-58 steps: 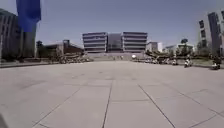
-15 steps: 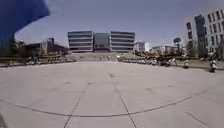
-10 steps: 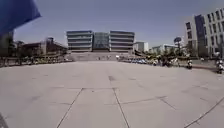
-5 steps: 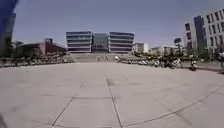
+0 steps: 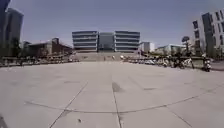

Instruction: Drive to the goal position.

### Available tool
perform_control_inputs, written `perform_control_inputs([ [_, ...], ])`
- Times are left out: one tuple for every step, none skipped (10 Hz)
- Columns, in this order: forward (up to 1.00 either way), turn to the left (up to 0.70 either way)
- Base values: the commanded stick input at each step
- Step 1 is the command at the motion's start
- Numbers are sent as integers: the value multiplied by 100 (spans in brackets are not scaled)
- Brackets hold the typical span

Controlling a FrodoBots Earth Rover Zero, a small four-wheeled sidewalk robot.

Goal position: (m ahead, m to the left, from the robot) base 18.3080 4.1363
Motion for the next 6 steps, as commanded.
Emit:
perform_control_inputs([
  [100,0],
  [100,0],
  [100,0],
  [100,0],
  [100,0],
  [100,0],
])
